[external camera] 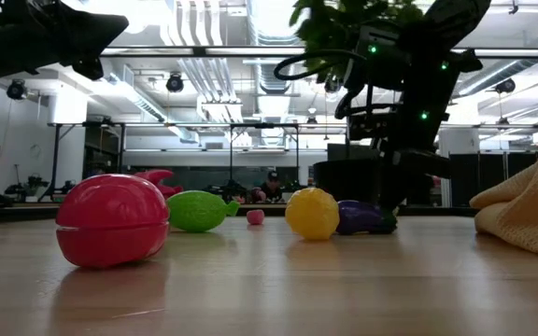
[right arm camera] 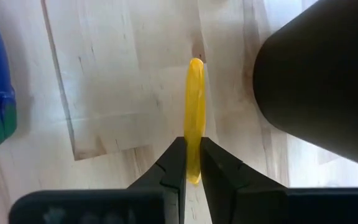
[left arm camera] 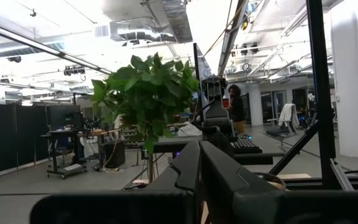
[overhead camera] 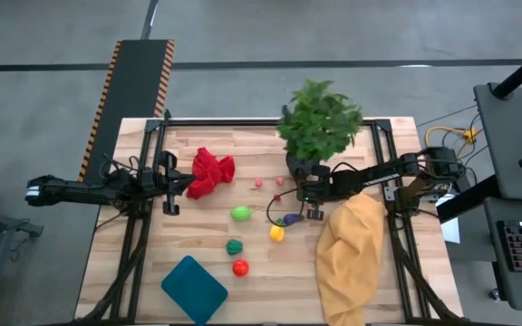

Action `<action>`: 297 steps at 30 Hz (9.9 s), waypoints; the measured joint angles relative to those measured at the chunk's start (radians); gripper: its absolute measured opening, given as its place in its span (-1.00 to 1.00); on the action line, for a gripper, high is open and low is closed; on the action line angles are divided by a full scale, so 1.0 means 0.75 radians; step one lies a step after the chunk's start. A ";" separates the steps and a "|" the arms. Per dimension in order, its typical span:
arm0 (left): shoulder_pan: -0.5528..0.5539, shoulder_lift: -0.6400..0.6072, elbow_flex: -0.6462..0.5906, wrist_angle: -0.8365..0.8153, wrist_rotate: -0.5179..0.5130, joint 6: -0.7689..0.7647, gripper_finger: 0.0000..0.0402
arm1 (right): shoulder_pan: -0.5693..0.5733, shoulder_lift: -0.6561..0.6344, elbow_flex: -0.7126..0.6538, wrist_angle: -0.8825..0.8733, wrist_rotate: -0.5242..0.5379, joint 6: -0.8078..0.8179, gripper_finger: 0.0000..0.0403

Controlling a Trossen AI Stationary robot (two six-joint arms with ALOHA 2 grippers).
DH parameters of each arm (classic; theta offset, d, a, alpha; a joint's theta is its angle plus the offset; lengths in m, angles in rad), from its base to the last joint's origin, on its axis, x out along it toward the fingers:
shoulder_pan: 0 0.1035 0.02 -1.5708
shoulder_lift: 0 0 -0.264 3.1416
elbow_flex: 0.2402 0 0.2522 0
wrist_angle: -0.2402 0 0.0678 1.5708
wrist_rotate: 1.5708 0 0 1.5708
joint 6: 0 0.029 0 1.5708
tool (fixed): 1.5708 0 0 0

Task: Pick and placing Produce into tupperware
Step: Put the yellow corn into the blue bin

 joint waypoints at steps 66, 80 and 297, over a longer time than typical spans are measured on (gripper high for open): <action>-0.044 0.036 0.000 0.000 0.652 -0.441 -1.00 | 0.680 0.432 0.699 0.968 0.315 -0.260 -0.92; -0.356 0.389 0.010 0.364 0.429 -0.059 -0.81 | 0.671 0.412 0.699 0.971 0.428 -0.276 -0.92; -1.117 0.956 0.483 -0.816 0.050 -1.054 -1.00 | 0.722 0.074 0.561 -0.025 0.561 0.328 -0.06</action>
